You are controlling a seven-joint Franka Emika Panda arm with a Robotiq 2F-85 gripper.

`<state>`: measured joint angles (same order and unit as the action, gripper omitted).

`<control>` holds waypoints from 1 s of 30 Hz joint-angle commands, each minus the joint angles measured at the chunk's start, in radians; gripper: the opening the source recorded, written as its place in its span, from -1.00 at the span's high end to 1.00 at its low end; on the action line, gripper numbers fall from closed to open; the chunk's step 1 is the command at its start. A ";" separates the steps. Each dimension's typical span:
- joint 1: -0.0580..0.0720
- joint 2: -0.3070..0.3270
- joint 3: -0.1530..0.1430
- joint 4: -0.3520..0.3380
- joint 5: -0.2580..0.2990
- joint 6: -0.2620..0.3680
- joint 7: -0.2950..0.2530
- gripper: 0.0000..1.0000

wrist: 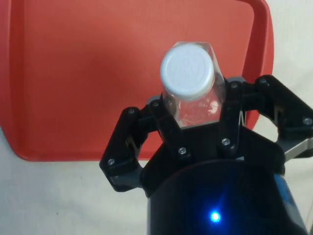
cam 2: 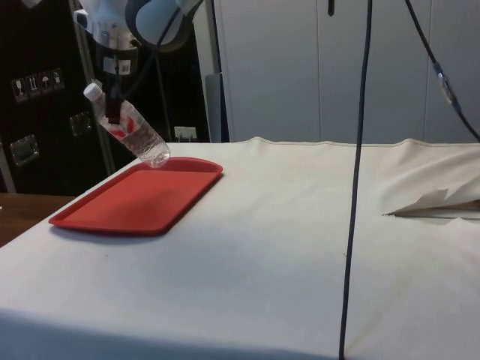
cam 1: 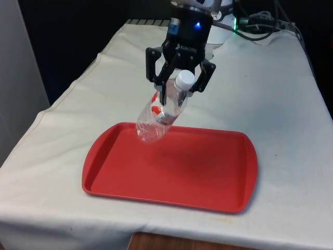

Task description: Place the bottle upright on the tray.

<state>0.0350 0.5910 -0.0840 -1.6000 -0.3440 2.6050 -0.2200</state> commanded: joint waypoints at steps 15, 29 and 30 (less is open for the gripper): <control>-0.018 0.022 0.005 0.001 0.117 0.089 -0.011 0.71; -0.021 0.026 -0.010 -0.016 0.181 0.153 -0.013 0.71; -0.021 0.026 -0.011 -0.019 0.184 0.159 -0.013 0.71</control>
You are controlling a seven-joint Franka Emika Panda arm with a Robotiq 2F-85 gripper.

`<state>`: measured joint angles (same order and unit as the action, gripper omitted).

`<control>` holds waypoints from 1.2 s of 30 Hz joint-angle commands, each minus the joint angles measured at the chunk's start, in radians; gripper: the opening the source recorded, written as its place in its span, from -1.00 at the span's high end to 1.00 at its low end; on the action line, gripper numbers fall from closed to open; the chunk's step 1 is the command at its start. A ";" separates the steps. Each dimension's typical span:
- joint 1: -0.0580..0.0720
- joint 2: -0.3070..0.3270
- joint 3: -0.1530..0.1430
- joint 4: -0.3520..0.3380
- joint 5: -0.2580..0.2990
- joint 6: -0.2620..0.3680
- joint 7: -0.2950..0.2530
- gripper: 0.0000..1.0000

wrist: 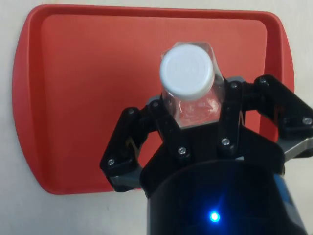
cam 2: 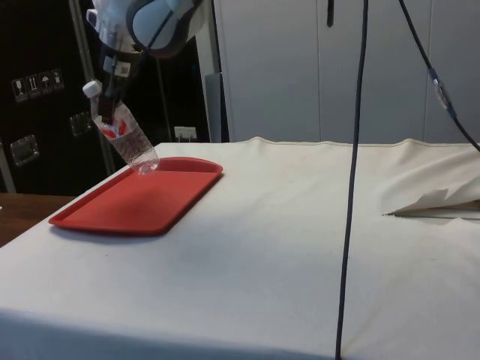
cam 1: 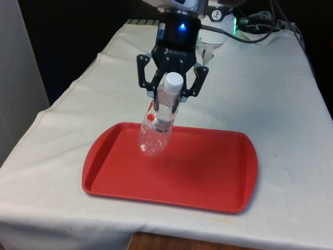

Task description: Place the bottle upright on the tray.

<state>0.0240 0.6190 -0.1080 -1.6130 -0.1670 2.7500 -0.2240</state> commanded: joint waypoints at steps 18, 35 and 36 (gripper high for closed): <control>-0.012 0.000 0.008 -0.058 0.097 0.124 -0.007 0.71; -0.021 0.019 0.014 -0.082 0.190 0.221 -0.010 0.71; -0.022 0.022 0.015 -0.082 0.195 0.226 -0.011 0.71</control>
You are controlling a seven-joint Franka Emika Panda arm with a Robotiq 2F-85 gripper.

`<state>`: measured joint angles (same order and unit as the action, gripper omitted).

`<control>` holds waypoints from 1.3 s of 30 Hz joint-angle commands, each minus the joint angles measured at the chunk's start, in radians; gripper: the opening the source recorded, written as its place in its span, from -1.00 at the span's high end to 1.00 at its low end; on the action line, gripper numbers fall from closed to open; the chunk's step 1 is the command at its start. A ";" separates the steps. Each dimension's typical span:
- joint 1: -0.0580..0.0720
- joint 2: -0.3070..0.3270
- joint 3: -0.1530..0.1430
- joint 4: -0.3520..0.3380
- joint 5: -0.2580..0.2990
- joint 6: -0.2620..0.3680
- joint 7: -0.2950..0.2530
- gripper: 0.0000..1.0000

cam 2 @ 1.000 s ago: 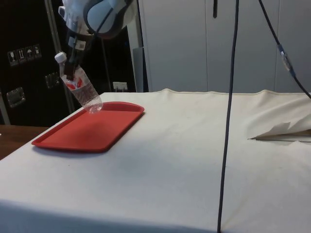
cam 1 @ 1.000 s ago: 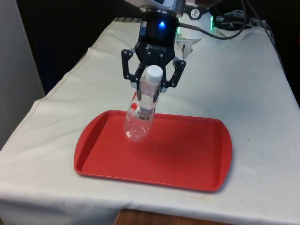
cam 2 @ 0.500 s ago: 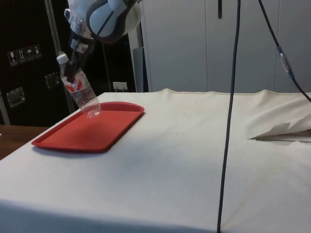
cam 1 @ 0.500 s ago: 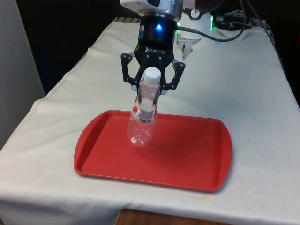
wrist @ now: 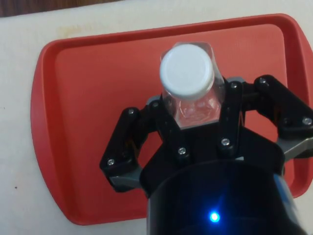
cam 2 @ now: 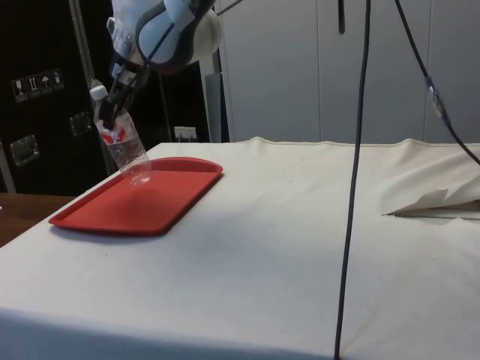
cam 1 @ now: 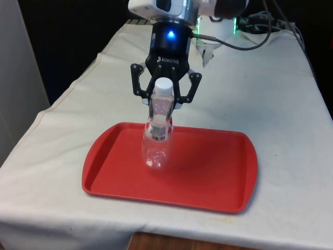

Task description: Place the bottle upright on the tray.

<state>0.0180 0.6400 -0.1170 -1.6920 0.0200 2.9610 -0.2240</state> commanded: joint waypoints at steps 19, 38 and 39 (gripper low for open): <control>-0.041 0.059 0.033 0.032 0.114 0.071 -0.016 0.71; -0.038 0.087 0.022 0.053 0.190 0.114 -0.010 0.71; -0.034 0.087 0.015 0.053 0.189 0.111 -0.008 0.71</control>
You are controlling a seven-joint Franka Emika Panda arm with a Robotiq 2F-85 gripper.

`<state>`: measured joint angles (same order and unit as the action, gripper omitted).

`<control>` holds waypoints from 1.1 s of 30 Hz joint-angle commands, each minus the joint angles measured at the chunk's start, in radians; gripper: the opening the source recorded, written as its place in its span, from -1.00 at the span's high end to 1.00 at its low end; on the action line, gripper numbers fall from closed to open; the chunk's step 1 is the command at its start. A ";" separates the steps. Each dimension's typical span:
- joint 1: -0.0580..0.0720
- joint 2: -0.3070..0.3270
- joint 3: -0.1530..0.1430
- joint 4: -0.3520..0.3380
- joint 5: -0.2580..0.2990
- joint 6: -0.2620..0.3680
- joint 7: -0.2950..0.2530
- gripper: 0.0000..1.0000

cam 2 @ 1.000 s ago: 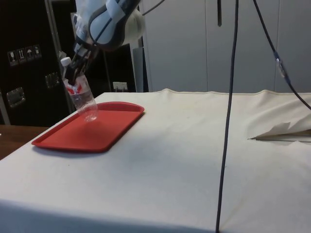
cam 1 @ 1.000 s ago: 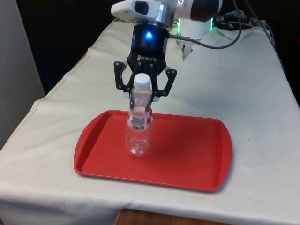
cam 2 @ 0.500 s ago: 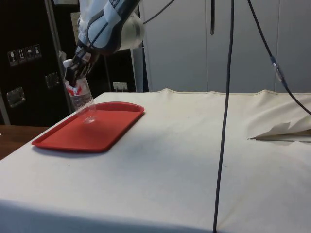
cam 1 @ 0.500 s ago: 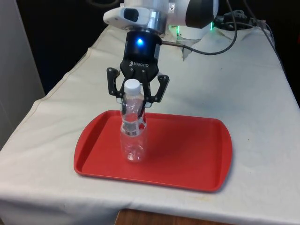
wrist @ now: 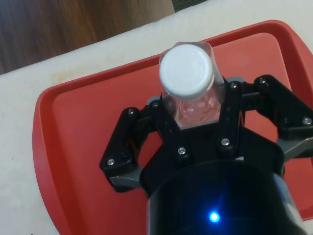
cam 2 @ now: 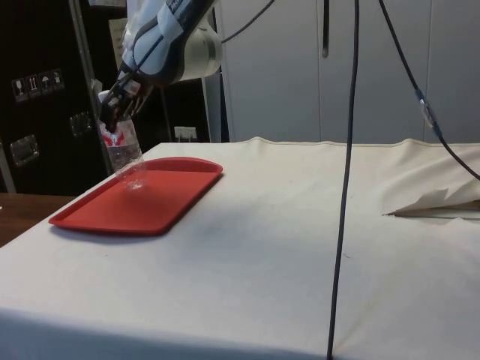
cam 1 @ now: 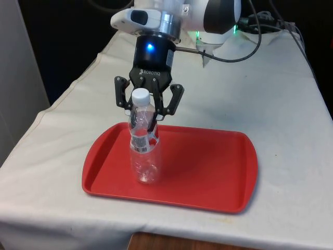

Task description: Place the bottle upright on the tray.

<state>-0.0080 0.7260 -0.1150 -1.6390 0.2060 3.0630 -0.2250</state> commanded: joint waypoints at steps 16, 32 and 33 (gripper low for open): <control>-0.005 -0.008 0.013 -0.029 0.007 0.071 0.009 0.71; -0.001 -0.009 0.007 -0.049 0.003 0.119 0.034 0.71; -0.001 -0.009 0.007 -0.049 0.003 0.120 0.034 0.71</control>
<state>-0.0040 0.7220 -0.1160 -1.6810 0.2080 3.1730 -0.1890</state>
